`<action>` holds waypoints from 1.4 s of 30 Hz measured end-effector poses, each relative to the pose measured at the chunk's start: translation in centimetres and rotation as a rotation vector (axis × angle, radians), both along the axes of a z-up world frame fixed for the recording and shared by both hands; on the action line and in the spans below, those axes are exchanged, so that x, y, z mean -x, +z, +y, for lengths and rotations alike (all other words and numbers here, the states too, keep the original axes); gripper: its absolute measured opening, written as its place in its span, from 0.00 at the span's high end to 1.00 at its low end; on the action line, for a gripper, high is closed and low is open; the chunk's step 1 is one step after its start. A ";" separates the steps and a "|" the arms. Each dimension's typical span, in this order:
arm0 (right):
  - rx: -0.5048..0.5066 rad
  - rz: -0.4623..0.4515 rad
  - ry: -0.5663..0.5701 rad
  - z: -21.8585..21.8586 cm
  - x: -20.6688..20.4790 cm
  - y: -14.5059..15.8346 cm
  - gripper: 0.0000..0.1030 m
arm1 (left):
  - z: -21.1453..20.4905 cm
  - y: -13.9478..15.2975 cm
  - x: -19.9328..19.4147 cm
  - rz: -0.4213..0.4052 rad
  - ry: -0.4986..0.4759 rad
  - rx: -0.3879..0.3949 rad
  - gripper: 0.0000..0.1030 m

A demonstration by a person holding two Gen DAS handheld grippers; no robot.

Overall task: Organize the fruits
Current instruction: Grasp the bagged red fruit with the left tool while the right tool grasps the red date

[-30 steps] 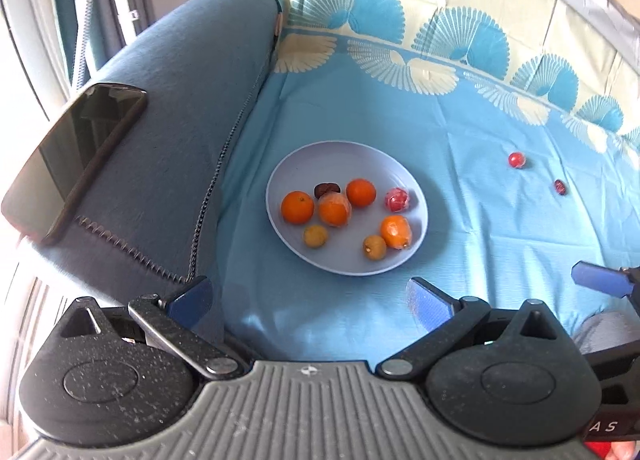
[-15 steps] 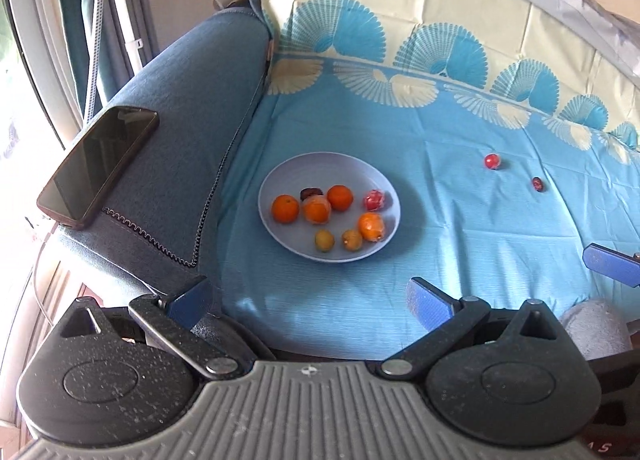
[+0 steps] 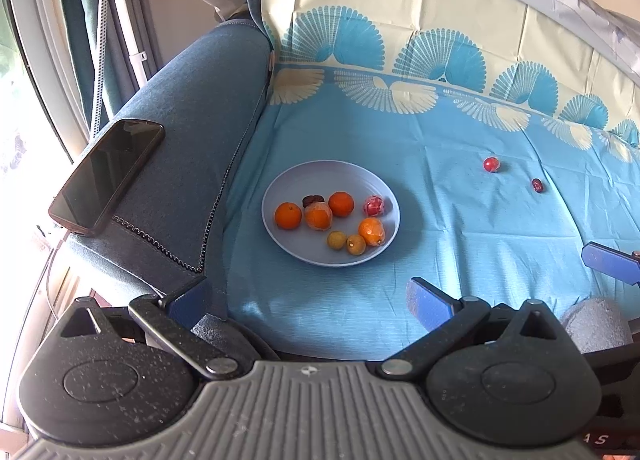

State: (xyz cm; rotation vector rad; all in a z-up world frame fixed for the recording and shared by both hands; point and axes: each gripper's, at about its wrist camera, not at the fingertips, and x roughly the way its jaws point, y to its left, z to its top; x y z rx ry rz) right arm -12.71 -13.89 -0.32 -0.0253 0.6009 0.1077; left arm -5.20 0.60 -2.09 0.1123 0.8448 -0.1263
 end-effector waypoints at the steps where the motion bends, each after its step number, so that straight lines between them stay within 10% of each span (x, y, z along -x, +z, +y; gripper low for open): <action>1: 0.000 0.001 0.000 0.0 -0.1 0.0 0.01 | 0.0 0.0 0.0 0.001 0.001 -0.001 0.00; 21: -0.136 0.068 -0.174 -4.7 -2.0 -3.5 0.01 | -4.2 -2.0 -4.2 0.064 -0.039 -0.091 0.00; 31: -0.108 0.033 -0.479 -16.7 -8.1 -8.8 0.01 | -17.4 -5.0 -14.4 -0.022 -0.232 -0.082 0.00; 42: -0.021 0.058 -0.639 -29.4 -21.7 -18.3 0.01 | -33.2 -16.5 -28.4 0.054 -0.460 -0.183 0.00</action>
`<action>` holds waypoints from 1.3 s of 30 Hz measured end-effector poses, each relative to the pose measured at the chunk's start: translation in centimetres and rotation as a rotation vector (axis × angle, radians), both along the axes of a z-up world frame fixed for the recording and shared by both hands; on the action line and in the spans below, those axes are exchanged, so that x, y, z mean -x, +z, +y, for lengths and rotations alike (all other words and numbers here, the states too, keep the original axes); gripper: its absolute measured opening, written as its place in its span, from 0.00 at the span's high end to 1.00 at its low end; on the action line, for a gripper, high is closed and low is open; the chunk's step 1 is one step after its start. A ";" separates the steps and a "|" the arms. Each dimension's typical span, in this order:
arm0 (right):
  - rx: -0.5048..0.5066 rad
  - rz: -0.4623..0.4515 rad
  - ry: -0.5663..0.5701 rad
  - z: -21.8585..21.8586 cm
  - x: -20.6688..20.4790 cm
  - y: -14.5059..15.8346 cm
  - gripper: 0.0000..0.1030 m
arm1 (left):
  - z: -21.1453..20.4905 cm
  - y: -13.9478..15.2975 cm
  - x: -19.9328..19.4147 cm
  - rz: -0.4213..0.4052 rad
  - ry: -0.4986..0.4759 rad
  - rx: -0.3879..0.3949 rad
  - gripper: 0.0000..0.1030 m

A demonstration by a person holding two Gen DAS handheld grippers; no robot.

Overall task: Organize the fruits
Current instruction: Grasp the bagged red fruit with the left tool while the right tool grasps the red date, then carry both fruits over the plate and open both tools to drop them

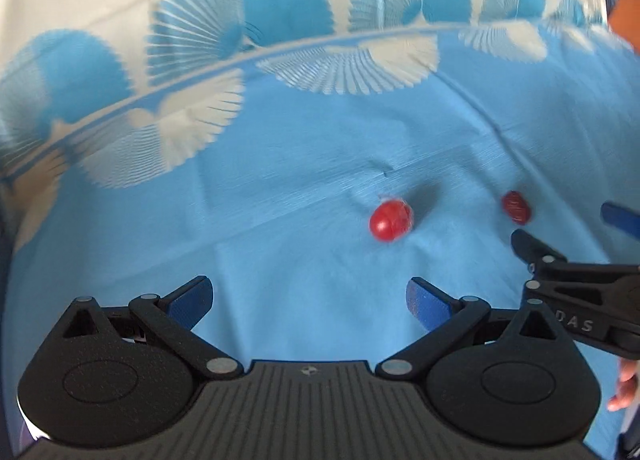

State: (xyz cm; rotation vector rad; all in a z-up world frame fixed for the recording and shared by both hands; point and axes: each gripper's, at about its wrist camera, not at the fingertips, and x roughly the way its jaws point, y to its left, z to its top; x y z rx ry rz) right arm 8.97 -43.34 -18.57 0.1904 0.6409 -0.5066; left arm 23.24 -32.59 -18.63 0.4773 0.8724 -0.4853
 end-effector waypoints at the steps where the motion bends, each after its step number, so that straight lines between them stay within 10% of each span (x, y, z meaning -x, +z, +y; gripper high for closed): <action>1: 0.006 0.006 -0.001 -0.6 -0.9 -0.7 0.01 | -0.9 -1.1 -0.8 0.004 -0.007 -0.016 0.00; 11: 0.095 0.013 -0.036 -2.0 -2.9 -3.5 0.06 | -4.3 -4.1 -3.3 -0.059 -0.113 0.055 0.02; 12: 0.092 0.002 -0.007 -1.9 -2.8 -3.4 0.13 | -4.0 -3.8 -3.0 -0.065 -0.120 0.088 0.17; 14: 0.043 -0.023 0.059 -1.8 -2.6 -3.1 0.56 | -3.8 -3.6 -2.7 0.000 -0.167 0.118 0.66; 16: 0.030 -0.024 0.104 -1.3 -2.8 -2.8 0.77 | -3.5 -3.1 -2.2 0.014 -0.159 0.143 0.67; 26: -0.001 -0.089 -0.018 -0.2 1.8 3.1 0.78 | 3.4 5.7 4.7 -0.002 -0.044 0.211 0.67; 39: 0.098 -0.128 0.486 17.0 14.8 14.8 0.78 | 21.9 14.3 19.2 0.057 0.247 0.198 0.67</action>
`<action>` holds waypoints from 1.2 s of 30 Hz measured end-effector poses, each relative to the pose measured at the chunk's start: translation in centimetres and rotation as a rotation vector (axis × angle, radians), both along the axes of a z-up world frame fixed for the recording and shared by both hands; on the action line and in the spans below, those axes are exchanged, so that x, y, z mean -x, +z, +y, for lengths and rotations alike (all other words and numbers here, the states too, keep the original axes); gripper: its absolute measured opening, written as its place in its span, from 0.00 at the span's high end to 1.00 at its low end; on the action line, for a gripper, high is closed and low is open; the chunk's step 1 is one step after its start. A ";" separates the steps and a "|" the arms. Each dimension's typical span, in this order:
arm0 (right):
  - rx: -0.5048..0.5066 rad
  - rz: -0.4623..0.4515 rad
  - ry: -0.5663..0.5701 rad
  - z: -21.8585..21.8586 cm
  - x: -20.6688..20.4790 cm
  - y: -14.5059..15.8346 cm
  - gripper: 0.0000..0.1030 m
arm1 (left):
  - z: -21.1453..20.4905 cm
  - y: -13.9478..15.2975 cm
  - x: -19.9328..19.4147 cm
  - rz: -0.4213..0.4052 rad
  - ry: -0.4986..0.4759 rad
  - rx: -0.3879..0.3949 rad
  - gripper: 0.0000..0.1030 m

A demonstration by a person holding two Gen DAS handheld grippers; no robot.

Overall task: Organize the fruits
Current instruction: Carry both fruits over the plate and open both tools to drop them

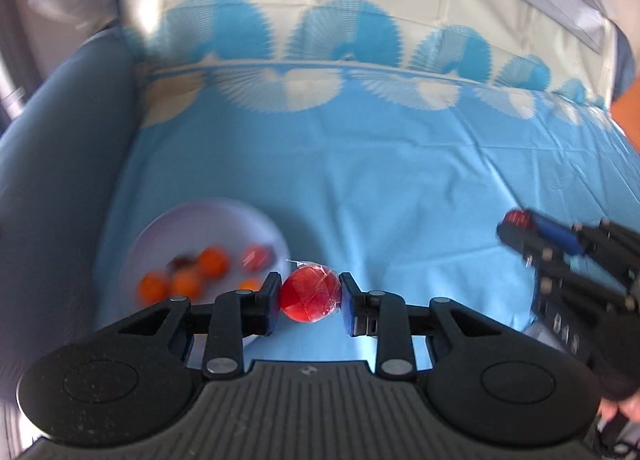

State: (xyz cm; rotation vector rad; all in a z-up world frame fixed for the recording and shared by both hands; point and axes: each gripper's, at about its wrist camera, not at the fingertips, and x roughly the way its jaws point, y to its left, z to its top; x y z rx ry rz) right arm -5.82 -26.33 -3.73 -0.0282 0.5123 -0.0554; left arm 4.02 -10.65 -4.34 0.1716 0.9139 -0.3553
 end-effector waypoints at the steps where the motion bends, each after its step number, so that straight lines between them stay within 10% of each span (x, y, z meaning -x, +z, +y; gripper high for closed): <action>1: -0.017 0.012 0.042 1.2 0.7 0.4 0.78 | 1.3 0.3 1.0 0.003 0.021 0.001 0.67; 13: 0.014 0.067 0.393 13.7 6.5 3.2 0.78 | 10.5 2.3 8.6 -0.023 0.171 0.037 0.67; 36: 0.076 0.091 0.345 14.5 3.8 2.2 0.78 | 12.7 1.7 5.1 -0.022 0.248 0.061 0.67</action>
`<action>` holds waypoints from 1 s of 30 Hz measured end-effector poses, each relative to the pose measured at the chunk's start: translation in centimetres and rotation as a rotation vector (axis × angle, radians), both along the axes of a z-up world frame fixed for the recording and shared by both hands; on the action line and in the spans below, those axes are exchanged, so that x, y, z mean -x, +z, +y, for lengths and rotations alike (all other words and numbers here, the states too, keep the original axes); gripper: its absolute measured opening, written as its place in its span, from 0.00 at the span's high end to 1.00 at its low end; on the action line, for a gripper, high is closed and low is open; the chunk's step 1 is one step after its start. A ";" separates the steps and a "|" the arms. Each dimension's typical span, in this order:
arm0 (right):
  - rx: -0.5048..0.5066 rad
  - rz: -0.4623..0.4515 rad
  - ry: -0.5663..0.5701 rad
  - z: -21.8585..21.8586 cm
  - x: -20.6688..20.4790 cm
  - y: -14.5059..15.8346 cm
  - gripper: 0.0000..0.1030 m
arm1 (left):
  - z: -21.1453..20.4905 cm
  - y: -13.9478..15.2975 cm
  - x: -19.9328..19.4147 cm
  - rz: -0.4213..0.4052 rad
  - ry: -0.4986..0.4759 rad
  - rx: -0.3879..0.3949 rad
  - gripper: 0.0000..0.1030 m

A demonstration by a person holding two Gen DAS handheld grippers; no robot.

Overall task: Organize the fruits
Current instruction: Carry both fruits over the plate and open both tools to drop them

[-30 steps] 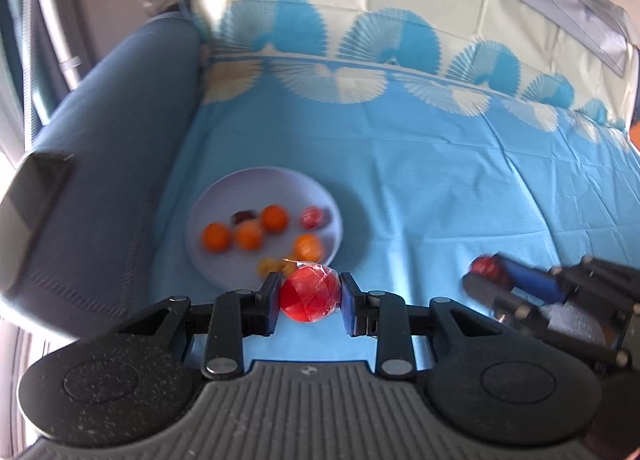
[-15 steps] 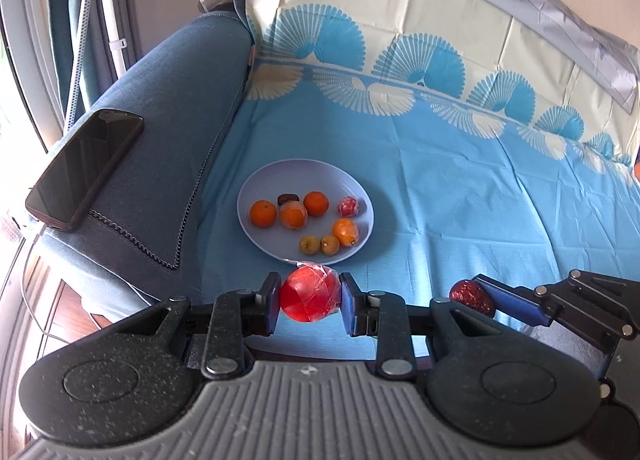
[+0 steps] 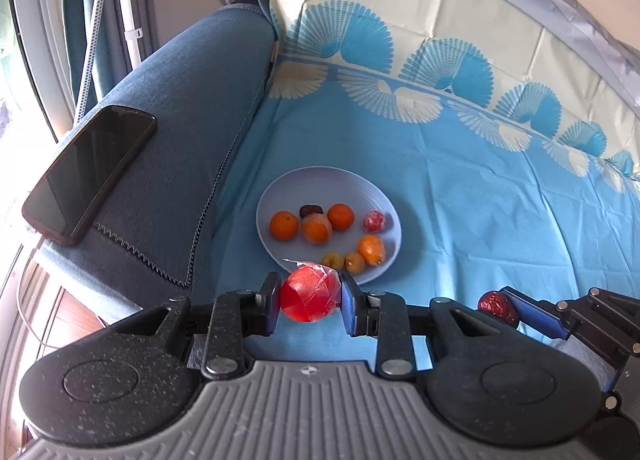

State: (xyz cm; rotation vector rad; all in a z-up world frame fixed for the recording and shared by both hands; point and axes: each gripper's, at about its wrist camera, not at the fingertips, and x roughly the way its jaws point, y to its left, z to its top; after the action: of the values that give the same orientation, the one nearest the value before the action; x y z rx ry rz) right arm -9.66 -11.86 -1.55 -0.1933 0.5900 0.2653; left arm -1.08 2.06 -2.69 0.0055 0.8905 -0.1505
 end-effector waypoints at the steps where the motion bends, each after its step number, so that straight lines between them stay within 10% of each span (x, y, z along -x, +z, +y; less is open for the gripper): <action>1: -0.001 0.005 -0.001 0.0 -0.5 -0.2 0.78 | 0.0 -0.1 -0.6 0.001 0.003 -0.003 0.67; 30: -0.039 0.166 -0.037 -0.6 -20.0 -10.4 0.78 | -4.6 -11.0 -21.4 0.099 -0.032 -0.133 0.67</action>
State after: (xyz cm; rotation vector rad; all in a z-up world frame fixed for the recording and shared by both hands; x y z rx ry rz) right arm 10.30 -12.45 -11.99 -0.1236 0.7513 0.2588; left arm 20.28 -2.52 -13.70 0.1372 0.9982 -0.1222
